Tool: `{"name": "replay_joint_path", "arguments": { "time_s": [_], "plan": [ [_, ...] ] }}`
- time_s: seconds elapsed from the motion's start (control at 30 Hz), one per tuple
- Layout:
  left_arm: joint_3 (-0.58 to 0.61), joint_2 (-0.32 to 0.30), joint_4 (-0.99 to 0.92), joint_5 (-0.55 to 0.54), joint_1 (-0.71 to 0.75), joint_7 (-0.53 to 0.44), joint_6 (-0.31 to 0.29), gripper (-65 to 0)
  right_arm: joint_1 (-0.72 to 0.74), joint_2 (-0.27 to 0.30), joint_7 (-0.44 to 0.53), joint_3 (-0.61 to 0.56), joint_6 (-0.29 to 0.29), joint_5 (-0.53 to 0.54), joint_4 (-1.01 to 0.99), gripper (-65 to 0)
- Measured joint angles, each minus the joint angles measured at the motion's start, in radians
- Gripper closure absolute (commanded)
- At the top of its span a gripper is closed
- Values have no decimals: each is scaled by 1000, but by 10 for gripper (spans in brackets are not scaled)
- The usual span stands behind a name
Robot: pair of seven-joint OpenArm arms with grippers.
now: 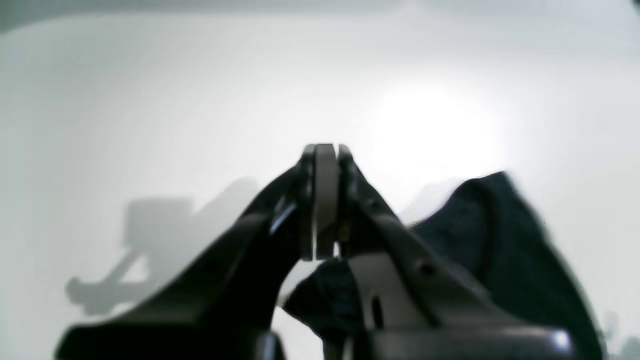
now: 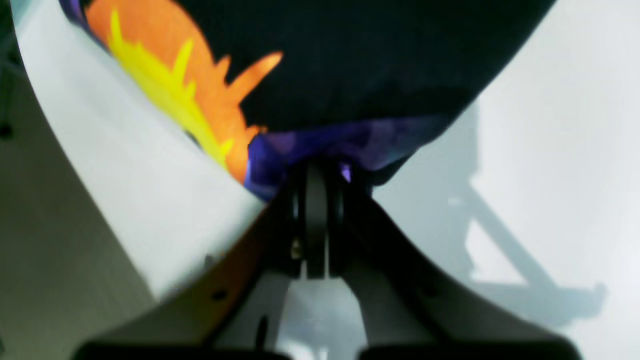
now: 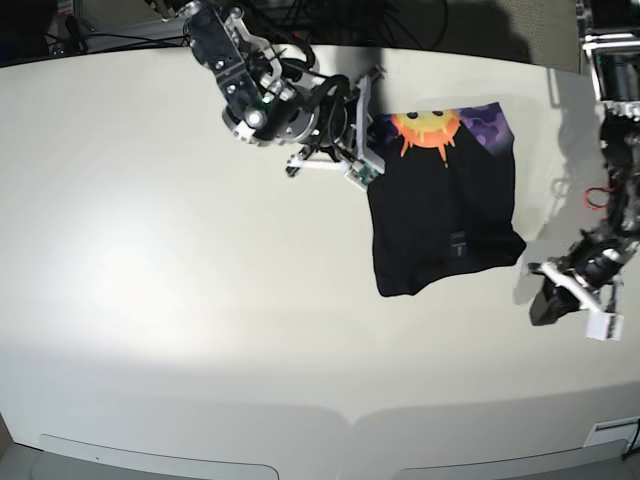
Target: Fold the T-shirt properly
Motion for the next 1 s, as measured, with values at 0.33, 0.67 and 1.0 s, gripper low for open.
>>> {"name": "replay_joint_path", "arguments": {
  "time_s": [0.33, 0.67, 1.0],
  "plan": [
    [-71, -95, 271, -56, 394, -57, 35, 0, -116, -1, -53, 194, 0, 37, 338, 0],
    [-325, 12, 374, -106, 753, -28, 11, 0, -434, -5, -145, 501, 0, 131, 540, 0],
    [-387, 86, 375, -12, 1063, -37, -66, 0, -855, -11, -83, 597, 0, 126, 579, 0]
  ]
}}
